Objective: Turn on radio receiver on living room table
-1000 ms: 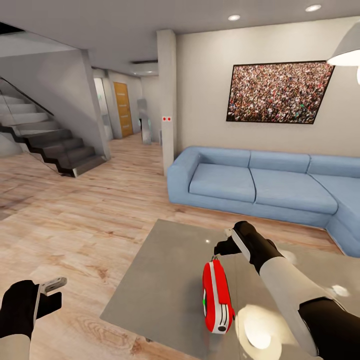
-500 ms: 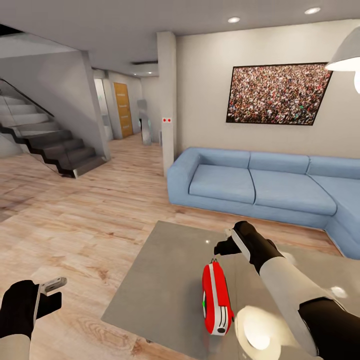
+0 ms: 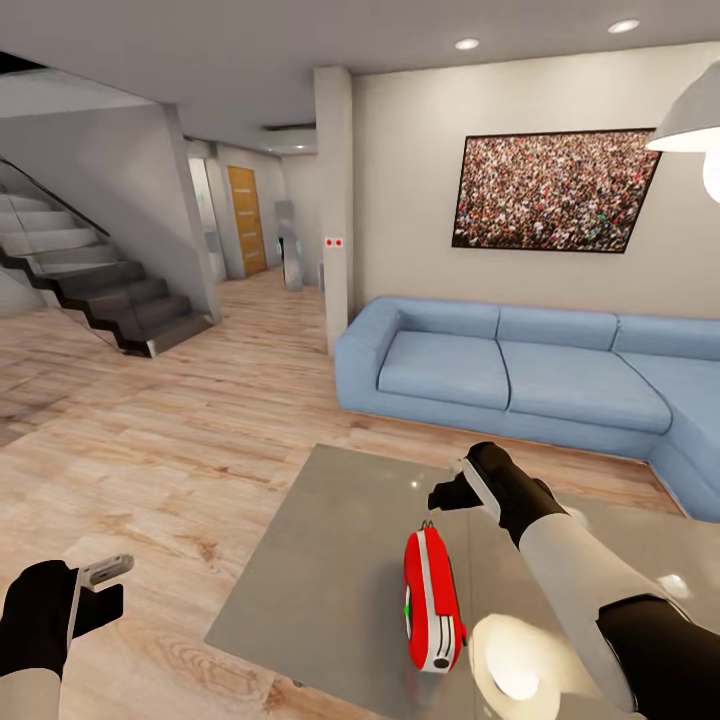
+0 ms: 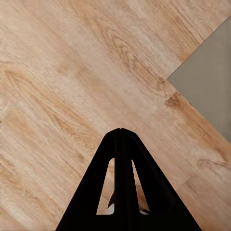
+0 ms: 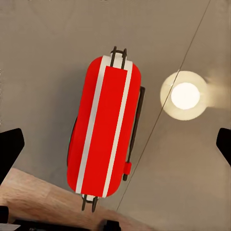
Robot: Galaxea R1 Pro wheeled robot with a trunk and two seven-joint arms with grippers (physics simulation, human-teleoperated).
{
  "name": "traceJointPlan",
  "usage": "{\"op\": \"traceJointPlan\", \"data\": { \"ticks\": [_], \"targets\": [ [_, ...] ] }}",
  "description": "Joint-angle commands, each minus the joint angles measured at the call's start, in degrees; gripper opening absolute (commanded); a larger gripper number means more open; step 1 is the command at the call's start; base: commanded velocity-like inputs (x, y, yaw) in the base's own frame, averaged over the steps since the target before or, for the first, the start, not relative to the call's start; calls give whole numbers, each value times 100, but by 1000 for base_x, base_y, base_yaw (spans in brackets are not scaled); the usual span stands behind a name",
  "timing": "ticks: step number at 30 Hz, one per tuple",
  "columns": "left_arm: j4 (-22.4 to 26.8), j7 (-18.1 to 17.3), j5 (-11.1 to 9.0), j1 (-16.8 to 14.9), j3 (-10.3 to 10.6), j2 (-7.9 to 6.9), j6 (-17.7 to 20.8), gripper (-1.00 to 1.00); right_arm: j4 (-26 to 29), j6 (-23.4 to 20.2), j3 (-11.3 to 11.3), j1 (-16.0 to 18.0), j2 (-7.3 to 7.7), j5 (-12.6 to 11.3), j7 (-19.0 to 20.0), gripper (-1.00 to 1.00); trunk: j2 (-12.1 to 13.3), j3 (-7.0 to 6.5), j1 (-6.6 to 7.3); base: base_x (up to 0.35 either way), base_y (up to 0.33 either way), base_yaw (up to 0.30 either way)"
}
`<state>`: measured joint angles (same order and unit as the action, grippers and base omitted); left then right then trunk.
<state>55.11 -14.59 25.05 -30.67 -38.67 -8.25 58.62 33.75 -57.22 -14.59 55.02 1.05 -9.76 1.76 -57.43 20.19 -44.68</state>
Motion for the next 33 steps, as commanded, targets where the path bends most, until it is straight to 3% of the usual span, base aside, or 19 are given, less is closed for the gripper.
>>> {"op": "traceJointPlan", "data": {
  "ticks": [1, 33],
  "targets": [
    [0, 0, 0, 0, 0, 0, 0, -100, 0, 0, 0, 0, 0, 0, 0, 100, 42, -18, 23, 0, 0, 0],
    [-4, 0, -1, 0, 0, 2, 0, -100, 0, 0, 0, 0, 0, 0, 0, 100, 1325, -593, 725, 0, 0, 0]
  ]
}}
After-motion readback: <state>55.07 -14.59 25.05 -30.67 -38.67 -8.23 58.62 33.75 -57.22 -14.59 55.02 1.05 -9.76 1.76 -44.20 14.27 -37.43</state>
